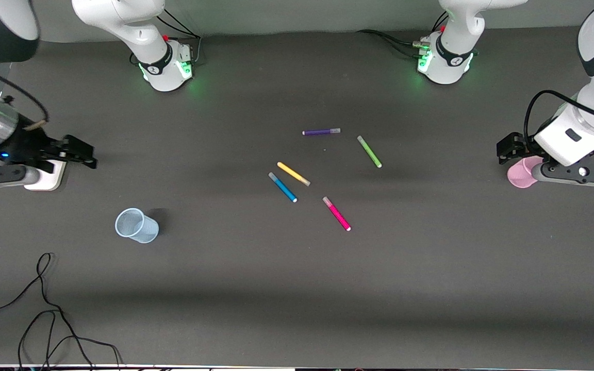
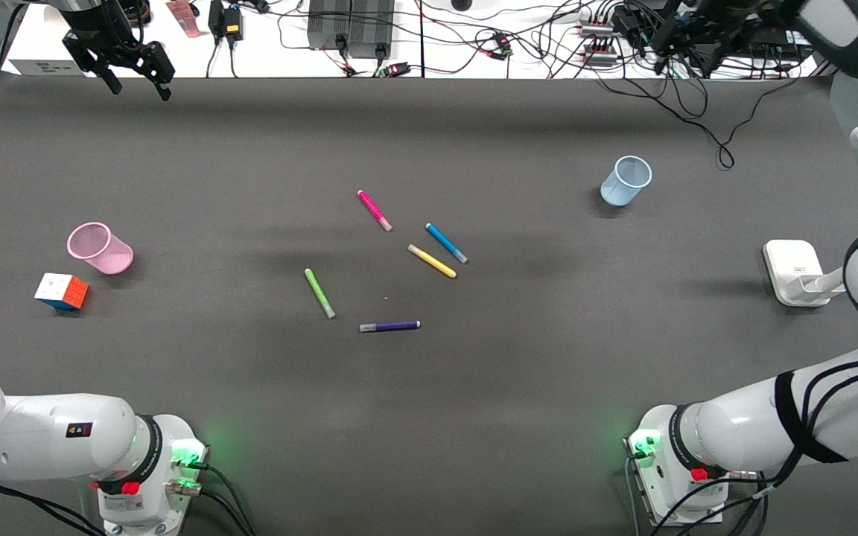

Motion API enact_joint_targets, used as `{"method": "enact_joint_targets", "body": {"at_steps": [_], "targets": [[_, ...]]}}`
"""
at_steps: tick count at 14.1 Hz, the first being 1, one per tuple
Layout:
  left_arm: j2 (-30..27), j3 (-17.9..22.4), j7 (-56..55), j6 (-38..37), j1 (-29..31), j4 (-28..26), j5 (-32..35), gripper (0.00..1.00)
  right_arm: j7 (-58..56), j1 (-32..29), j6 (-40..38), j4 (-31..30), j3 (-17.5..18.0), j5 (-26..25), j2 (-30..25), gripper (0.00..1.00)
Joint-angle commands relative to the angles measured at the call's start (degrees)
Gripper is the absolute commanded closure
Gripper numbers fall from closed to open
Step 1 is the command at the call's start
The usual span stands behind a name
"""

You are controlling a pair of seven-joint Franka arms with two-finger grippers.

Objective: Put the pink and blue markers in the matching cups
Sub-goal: 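Raise both grippers from rest and start toward the markers, then move the right gripper over the blue marker while the left gripper reaches pink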

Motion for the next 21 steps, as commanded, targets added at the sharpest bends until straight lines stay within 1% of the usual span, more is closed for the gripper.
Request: {"method": "enact_joint_targets", "body": {"at_steps": [1,3,5,9,10,13,14,16,19,21], "targets": [[-1.77,0.5,0.44,0.43,-0.51,-1.62,-0.33,0.07,5.67,3.7,2.54,0.02,-0.3,-0.21,1.83,0.0],[-1.6,0.5,-2.0,0.78,-0.77,-1.62,-1.03,0.07,11.72,7.21,4.12,0.02,-0.39,-0.21,2.71,0.0],[-1.51,0.32,-5.87,0.87,-1.03,-1.62,-3.13,0.06,19.53,10.99,5.61,0.02,-0.3,-0.21,3.76,0.0],[-1.33,0.32,-7.03,1.05,-1.91,-1.53,-3.23,0.06,31.5,17.41,8.78,0.11,-0.39,-0.21,6.22,0.0],[-1.16,0.06,-8.68,1.31,-2.44,-1.36,-3.32,0.06,32.92,18.91,9.22,0.11,-0.39,-0.3,6.66,0.0],[-0.28,-0.47,-17.28,3.85,-6.38,-1.36,-3.32,0.05,32.93,21.81,9.31,0.2,-0.39,-0.57,7.37,0.0],[0.33,-0.47,-20.62,4.82,-7.96,-1.36,-3.32,0.05,32.93,23.82,9.31,0.28,-0.39,-0.74,7.63,0.0],[2.35,-0.47,-26.51,8.15,-11.21,-1.36,-3.32,0.05,32.06,25.94,9.58,0.28,-0.39,-0.92,8.16,0.0],[7.96,-0.47,-32.15,13.25,-15.17,-1.36,-3.41,0.05,28.56,27.36,9.58,0.11,-0.39,-1.0,8.51,0.0],[12.45,-0.99,-34.26,15.45,-17.2,-1.36,-3.93,0.06,21.55,27.36,9.23,0.02,-0.3,-0.92,8.34,0.0]]}}
